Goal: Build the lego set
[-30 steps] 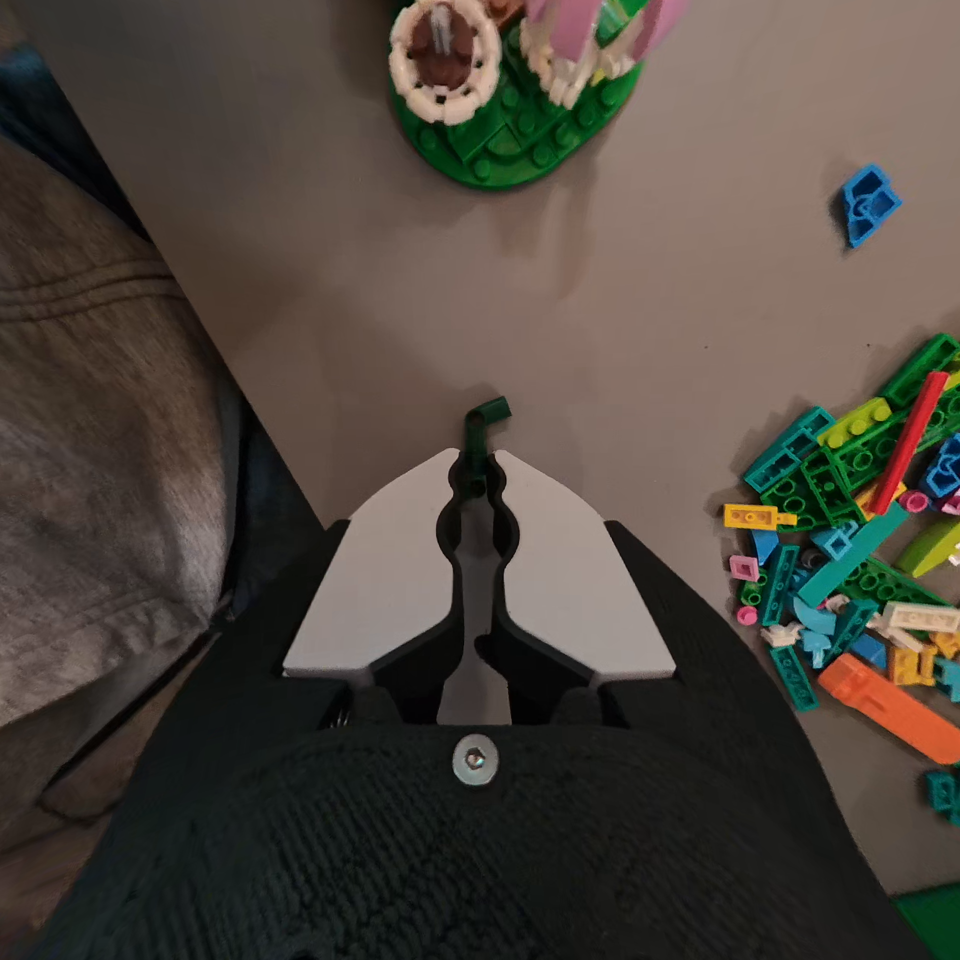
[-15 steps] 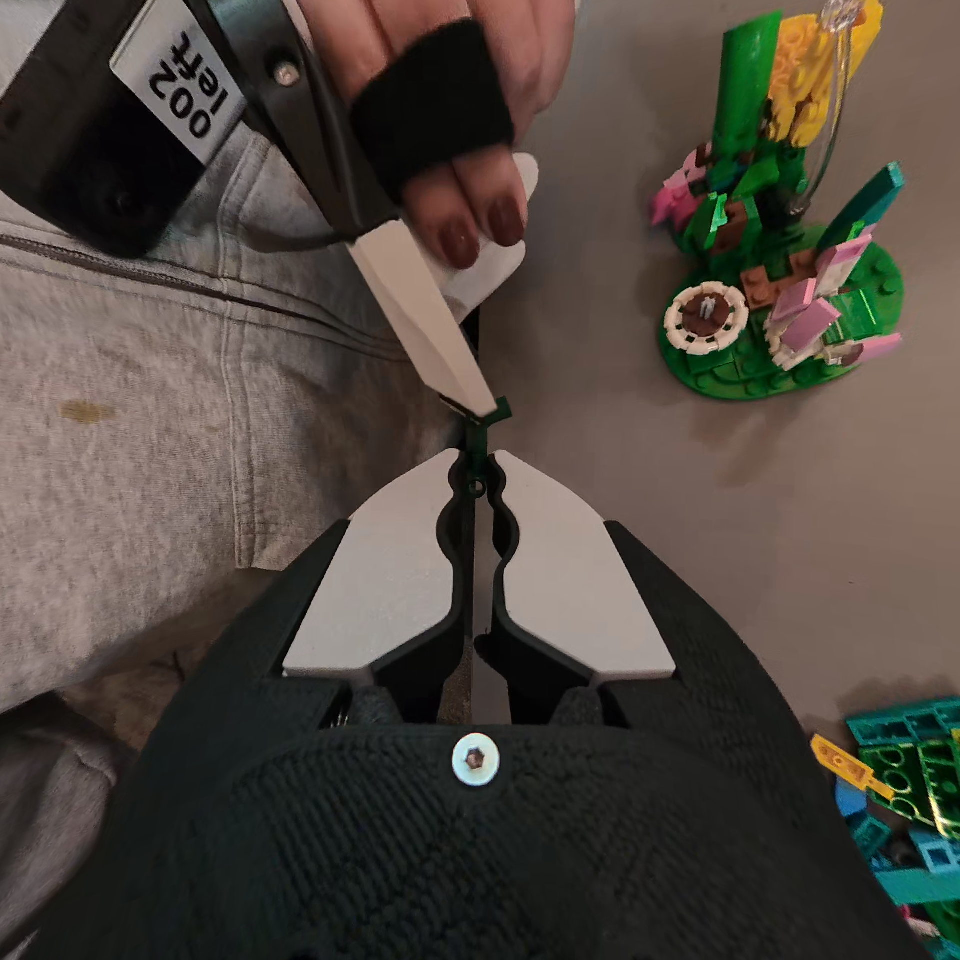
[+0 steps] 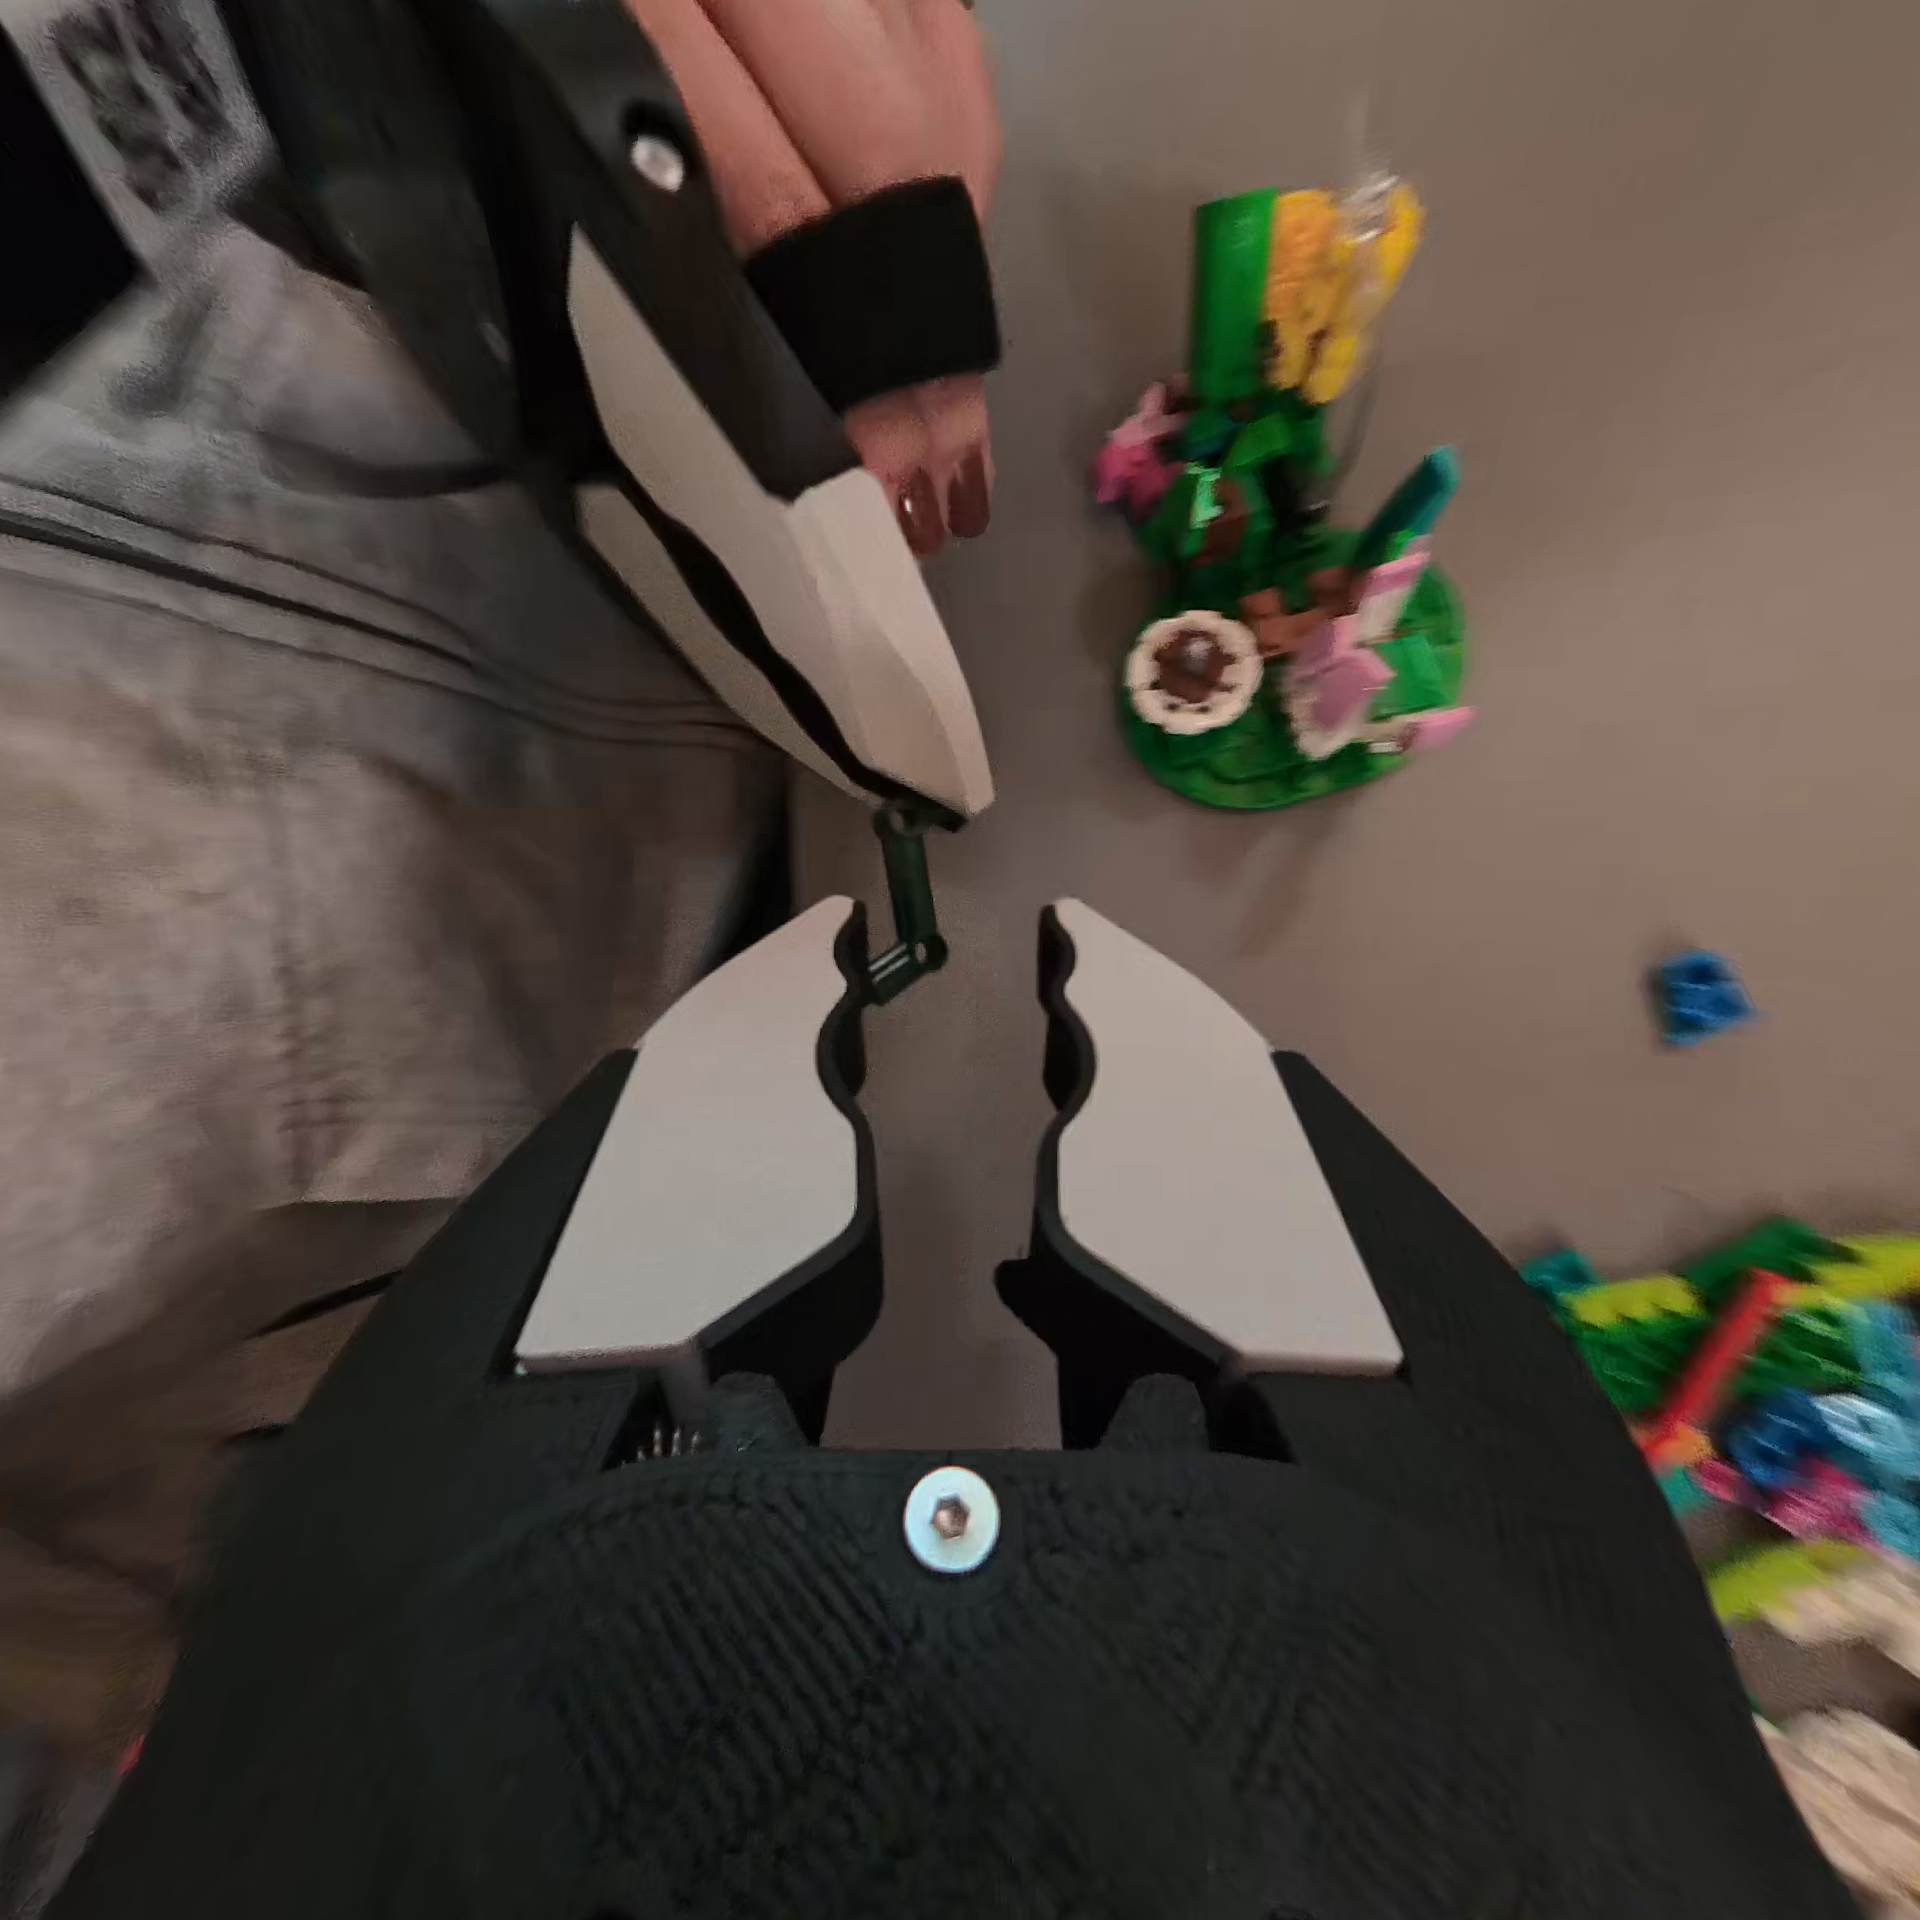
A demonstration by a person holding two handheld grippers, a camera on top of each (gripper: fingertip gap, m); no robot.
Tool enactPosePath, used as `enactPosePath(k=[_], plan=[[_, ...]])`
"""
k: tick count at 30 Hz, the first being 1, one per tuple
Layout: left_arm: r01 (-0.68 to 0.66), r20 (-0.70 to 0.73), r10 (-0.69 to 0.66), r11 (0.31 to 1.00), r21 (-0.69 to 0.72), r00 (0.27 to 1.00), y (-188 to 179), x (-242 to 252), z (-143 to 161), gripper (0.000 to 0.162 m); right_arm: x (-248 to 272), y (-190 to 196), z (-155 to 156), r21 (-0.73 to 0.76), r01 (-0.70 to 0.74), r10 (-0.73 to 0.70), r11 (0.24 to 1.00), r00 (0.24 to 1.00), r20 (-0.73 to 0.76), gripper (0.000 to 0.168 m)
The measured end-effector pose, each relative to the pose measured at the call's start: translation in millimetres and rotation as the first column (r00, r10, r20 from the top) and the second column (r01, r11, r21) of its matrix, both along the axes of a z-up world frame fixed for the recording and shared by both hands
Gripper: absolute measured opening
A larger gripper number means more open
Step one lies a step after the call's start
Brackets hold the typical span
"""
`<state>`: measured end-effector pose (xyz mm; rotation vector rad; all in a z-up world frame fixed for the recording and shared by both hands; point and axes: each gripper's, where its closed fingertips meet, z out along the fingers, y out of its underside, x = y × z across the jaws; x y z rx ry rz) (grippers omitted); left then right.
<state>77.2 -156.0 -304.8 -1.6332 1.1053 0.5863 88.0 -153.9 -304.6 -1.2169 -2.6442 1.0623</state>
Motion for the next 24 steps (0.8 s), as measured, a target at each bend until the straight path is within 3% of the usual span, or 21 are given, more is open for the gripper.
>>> enactPosePath(k=[4,7,11,24], plan=[[-0.050,0.300,0.084,0.992,-0.118,0.950,2,-8,0,0.007,-16,7,6,0.286,0.013,0.069,0.958,0.958,-0.278,0.031],[-0.046,0.400,0.109,0.986,-0.163,0.910,2,-10,2,0.007,-18,2,7,0.442,0.013,0.167,0.897,0.916,-0.365,0.026],[-0.067,0.373,0.138,0.978,-0.197,0.917,3,-12,-3,0.007,-22,-2,6,0.520,0.020,0.224,0.854,0.888,-0.401,0.019],[-0.059,0.395,0.147,0.972,-0.227,0.907,3,-10,-4,0.007,-25,-5,2,0.555,-0.006,0.264,0.832,0.884,-0.386,0.007]])
